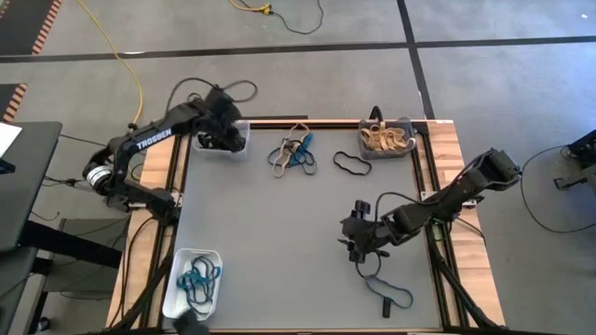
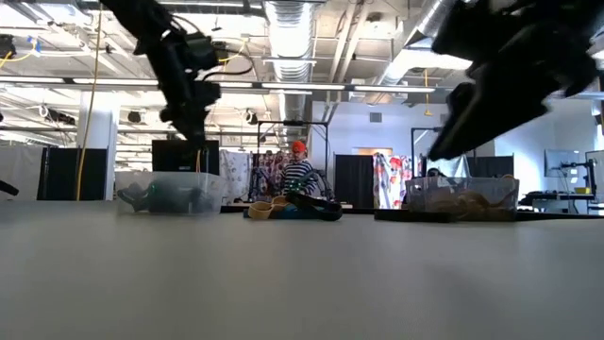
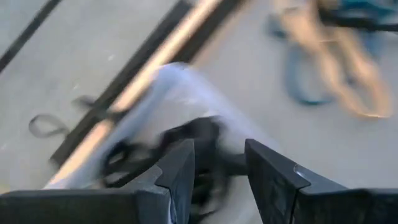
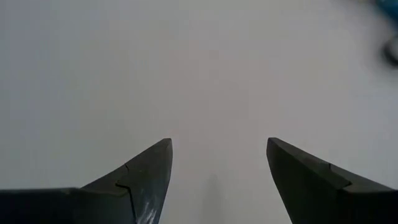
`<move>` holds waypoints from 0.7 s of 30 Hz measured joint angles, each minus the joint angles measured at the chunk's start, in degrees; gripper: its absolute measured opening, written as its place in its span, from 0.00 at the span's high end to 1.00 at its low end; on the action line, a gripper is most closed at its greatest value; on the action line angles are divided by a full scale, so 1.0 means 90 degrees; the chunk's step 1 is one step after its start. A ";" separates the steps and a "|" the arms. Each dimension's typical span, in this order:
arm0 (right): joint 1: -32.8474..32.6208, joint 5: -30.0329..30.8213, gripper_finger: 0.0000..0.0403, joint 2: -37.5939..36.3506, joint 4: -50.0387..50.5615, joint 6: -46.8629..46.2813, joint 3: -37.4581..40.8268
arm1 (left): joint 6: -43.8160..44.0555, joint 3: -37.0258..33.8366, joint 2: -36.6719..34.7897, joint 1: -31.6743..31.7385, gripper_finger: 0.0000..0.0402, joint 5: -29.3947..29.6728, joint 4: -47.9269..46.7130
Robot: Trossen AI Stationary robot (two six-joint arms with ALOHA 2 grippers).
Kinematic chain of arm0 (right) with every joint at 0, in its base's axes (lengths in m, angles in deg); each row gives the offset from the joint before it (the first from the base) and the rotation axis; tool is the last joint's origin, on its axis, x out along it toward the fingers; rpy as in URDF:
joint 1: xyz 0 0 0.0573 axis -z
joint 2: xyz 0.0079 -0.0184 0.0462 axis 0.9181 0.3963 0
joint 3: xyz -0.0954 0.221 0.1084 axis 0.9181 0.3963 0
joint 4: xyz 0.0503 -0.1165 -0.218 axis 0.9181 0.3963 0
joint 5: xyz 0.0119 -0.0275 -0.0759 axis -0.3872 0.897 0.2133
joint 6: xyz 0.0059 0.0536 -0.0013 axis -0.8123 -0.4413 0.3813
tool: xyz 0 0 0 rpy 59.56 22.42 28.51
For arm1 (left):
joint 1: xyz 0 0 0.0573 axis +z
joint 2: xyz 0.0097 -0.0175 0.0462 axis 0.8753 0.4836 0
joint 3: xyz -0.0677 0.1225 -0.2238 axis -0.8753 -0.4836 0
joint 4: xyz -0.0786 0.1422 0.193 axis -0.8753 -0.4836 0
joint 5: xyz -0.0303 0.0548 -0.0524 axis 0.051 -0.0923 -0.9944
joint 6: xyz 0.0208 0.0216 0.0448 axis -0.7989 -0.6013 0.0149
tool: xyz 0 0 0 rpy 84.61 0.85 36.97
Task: Sort rubber bands into baskets
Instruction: Put the black rubber band into the transparent bin
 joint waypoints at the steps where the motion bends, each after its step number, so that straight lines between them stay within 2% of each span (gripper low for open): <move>1: -0.0093 -0.0117 0.28 0.0000 0.0034 -0.0069 0.0000 | 0.0022 0.0000 0.0000 -0.0248 0.67 -0.0015 0.0006; 7: -0.0942 -0.0806 0.28 0.0000 0.0305 -0.0677 -0.0002 | 0.0124 0.0000 0.0000 -0.1931 0.67 -0.0015 0.0373; 15: -0.2180 -0.1795 0.28 0.0000 0.0236 -0.2184 -0.0002 | 0.0161 -0.0005 0.0109 -0.4045 0.67 -0.0006 0.1686; 21: -0.2947 -0.2055 0.28 0.0002 0.0145 -0.3130 -0.0048 | 0.0011 -0.0020 0.0782 -0.5175 0.67 0.0012 0.2730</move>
